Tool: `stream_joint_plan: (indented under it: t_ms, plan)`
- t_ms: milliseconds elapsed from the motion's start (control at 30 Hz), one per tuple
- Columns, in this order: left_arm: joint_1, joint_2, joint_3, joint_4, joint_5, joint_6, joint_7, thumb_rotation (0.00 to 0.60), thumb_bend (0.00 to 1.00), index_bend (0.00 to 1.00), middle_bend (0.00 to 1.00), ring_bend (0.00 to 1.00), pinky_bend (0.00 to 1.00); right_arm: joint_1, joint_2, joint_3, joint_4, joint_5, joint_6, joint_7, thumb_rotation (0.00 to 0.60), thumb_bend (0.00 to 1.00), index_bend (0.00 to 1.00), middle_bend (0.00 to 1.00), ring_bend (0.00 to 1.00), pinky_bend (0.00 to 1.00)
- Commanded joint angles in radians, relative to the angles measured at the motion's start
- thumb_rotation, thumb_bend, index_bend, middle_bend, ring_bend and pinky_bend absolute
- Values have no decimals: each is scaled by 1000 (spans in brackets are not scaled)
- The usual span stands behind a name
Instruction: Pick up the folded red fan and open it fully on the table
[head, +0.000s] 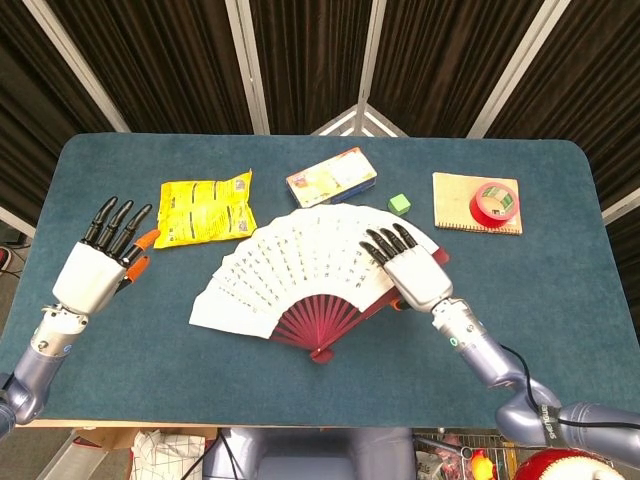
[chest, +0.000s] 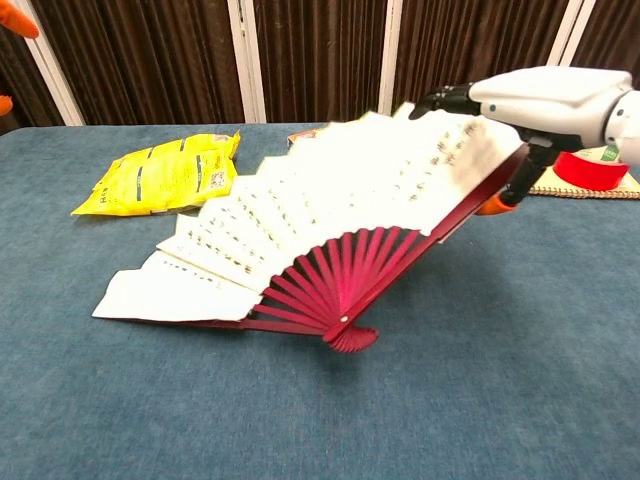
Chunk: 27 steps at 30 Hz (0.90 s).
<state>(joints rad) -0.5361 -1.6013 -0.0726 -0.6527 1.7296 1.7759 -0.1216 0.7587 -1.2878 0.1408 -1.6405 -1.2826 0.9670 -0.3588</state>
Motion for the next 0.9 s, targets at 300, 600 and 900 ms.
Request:
stream_joint_plan:
  t_ms: [300,600,900]
  plan:
    - [35,13,25,-44,13,51,-5,600,376,325,16,0,21,6,85,-3,-12,151,-4,-211,600,204,96,52,71,46]
    - [186,112,83,-310,-36,56,105,600,376,316,11,0,14,-72,137,35,-118,194,96,-87,600,203,104,52,95,46]
    - [375,275,107,-750,-238,23,326,600,375,155,0,0,0,-334,131,-122,-144,-82,348,196,600,203,135,52,96,46]
